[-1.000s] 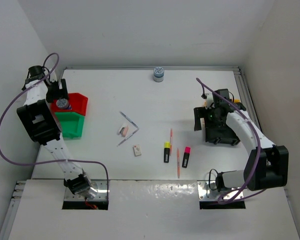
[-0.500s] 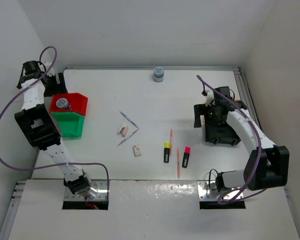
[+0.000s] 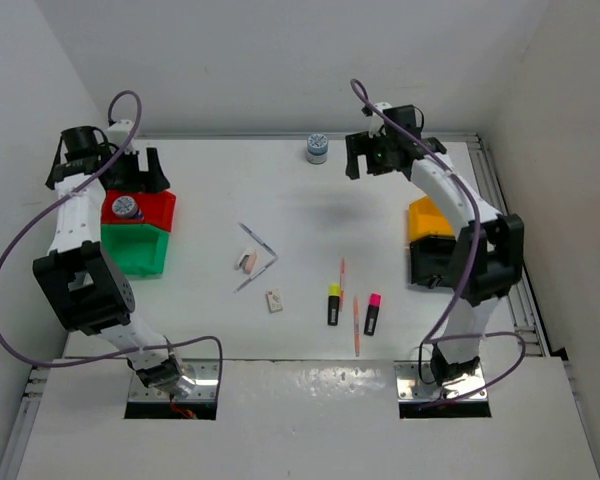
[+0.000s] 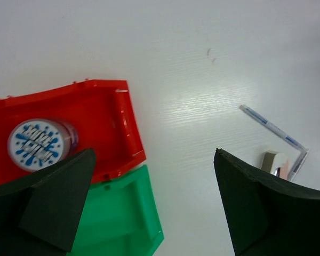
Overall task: Sort the stationery into containers
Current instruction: Move the stationery to the center of the board.
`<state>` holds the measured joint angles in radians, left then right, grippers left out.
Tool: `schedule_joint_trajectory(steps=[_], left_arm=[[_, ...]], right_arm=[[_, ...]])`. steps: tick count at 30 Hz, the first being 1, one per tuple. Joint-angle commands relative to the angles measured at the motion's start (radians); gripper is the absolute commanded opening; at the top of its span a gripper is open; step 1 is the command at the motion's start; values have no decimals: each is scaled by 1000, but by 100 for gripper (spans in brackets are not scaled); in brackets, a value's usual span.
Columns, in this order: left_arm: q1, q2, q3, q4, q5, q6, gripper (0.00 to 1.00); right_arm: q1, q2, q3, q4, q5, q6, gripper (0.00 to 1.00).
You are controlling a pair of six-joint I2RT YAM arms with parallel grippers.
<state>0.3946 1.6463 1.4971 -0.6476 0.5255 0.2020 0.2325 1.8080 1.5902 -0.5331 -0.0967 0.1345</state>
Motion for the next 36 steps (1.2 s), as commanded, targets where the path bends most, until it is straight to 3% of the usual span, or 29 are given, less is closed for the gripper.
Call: schedule_joint_trajectory(steps=[1, 8, 16, 20, 24, 32, 36], left_arm=[[-56, -68, -31, 68, -10, 11, 100], [-112, -95, -77, 95, -19, -58, 100], [-149, -71, -95, 97, -50, -84, 100], [-160, -49, -95, 103, -64, -95, 100], [-161, -29, -75, 94, -71, -101, 100], [-163, -11, -58, 83, -94, -104, 100], [-163, 3, -51, 82, -98, -116, 100]], right_arm=[[8, 114, 91, 192, 40, 71, 97], [36, 390, 143, 623, 113, 168, 99], [70, 605, 284, 838, 42, 197, 99], [94, 665, 333, 887, 38, 159, 99], [128, 746, 387, 956, 144, 119, 99], [151, 913, 609, 978, 235, 71, 97], [146, 941, 622, 992, 261, 65, 95]])
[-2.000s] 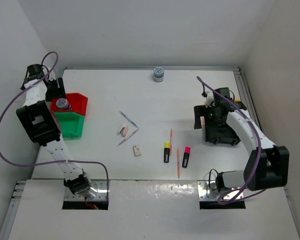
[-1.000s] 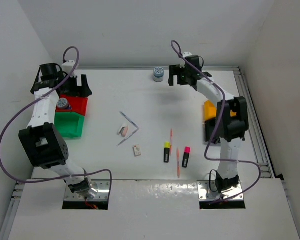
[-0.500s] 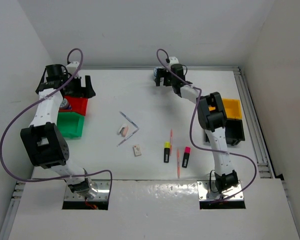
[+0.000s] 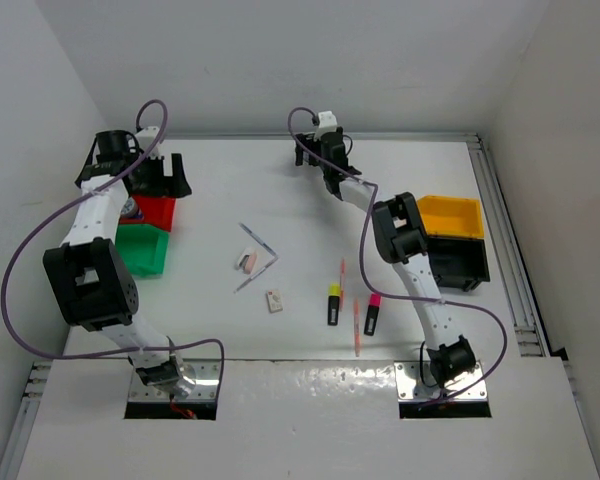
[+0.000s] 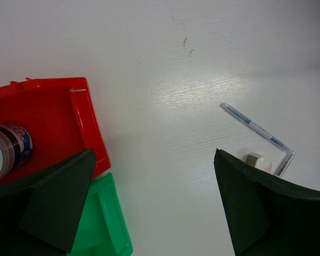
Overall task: Sort the stationery into containers
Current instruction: Move the stationery to the center of the board.
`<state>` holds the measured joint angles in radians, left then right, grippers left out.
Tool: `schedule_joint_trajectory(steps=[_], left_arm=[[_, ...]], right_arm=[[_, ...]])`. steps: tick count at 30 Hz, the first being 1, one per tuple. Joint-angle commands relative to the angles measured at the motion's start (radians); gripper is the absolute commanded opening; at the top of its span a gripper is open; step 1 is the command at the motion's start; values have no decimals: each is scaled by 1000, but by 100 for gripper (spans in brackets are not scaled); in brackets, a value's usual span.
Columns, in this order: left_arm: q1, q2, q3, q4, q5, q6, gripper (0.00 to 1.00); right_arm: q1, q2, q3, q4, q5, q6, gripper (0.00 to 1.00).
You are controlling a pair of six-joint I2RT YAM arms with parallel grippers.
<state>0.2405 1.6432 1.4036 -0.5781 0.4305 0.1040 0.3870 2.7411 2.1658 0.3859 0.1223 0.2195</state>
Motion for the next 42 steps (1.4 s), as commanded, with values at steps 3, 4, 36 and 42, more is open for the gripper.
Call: schedule_joint_trajectory(steps=[3, 4, 36, 42], left_arm=[[-7, 17, 49, 12, -4, -21, 100], [-7, 17, 51, 14, -6, -21, 100], [6, -217, -209, -60, 114, 115, 96], [3, -210, -196, -66, 139, 134, 97]], right_arm=[[-16, 12, 31, 85, 33, -16, 85], [-19, 9, 20, 93, 31, -11, 80], [280, -540, -924, 282, -379, -305, 43], [279, -586, -942, 263, -291, -321, 98]])
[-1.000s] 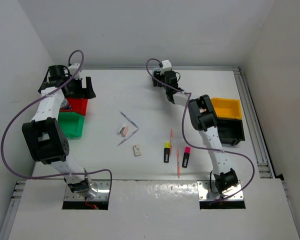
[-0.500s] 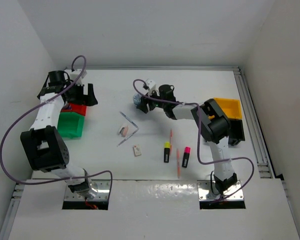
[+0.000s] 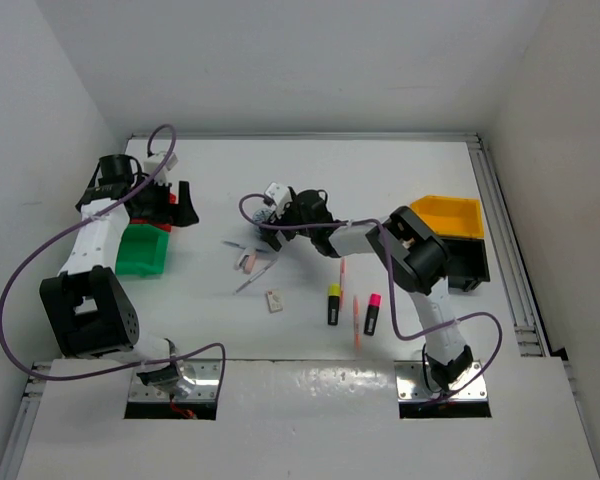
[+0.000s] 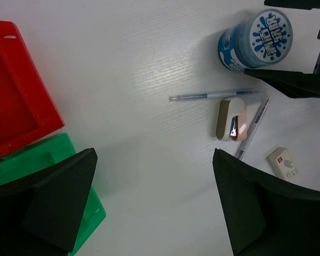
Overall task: Sort the stationery into containers
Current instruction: Move the stationery to the center of the board, then pick up the stationery from the center of the board.
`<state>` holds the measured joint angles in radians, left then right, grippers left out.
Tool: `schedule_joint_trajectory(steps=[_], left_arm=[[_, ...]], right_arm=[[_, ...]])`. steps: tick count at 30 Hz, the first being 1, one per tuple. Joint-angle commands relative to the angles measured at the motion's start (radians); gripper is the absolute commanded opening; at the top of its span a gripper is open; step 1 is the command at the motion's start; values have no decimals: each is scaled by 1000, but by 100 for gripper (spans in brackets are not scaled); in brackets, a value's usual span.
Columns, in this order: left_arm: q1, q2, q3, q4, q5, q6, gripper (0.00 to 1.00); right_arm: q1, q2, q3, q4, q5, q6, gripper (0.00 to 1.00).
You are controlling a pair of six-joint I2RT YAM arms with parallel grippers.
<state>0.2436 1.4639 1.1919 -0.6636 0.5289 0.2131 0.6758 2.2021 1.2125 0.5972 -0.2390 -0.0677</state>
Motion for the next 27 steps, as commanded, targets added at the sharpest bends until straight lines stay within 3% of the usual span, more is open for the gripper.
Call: schedule_joint_trajectory(steps=[1, 6, 13, 16, 20, 27], left_arm=[[-3, -28, 15, 28, 48, 22, 96], [-56, 9, 41, 50, 34, -9, 96], [-309, 116, 118, 104, -95, -90, 96], [-429, 229, 227, 66, -252, -116, 96], [-478, 321, 305, 33, -308, -124, 96], [-561, 463, 422, -31, -375, -116, 96]], right_arm=[[-13, -70, 1, 44, 72, -32, 99], [-34, -269, -28, -109, 60, 22, 99], [-165, -583, 31, -629, -65, 134, 99], [-284, -705, -26, -805, -71, 114, 98], [-427, -857, -174, -864, -85, 138, 97], [-539, -1044, -373, -861, -103, 149, 96]])
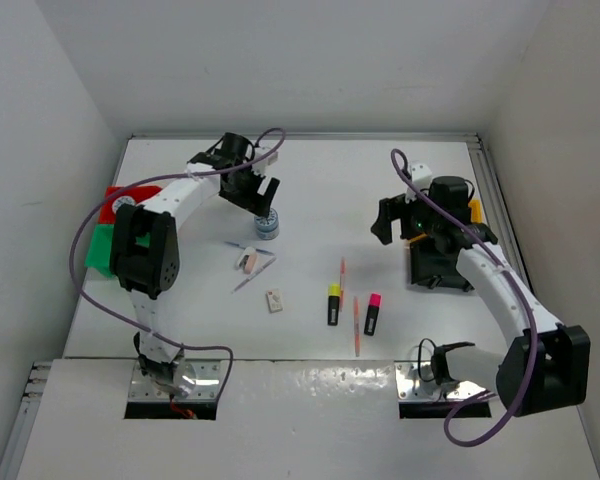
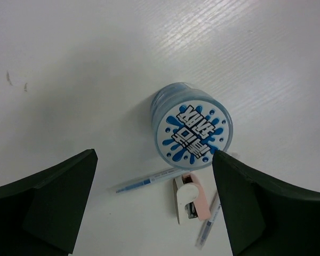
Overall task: Sort the stationery into containers
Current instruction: Pick up the stationery from the center of the board.
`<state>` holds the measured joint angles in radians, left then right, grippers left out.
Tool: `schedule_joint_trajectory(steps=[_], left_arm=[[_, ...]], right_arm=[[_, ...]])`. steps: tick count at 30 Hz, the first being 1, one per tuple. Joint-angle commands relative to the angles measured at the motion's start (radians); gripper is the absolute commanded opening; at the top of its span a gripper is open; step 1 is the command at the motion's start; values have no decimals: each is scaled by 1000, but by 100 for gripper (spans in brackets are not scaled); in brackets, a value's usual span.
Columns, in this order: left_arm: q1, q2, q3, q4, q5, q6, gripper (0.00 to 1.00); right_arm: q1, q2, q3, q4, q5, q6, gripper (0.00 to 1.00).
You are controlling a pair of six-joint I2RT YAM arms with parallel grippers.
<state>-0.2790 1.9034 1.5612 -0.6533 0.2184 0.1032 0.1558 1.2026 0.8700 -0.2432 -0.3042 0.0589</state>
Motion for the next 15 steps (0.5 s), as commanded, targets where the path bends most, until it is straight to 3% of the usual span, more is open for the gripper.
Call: schedule_joint_trajectory(steps=[1, 15], left_arm=[[-45, 40, 60, -42, -76, -7, 96], [-88, 83, 66, -31, -48, -13, 91]], right_arm=[[-25, -52, -46, -18, -42, 31, 96], [-38, 38, -8, 2, -93, 73, 94]])
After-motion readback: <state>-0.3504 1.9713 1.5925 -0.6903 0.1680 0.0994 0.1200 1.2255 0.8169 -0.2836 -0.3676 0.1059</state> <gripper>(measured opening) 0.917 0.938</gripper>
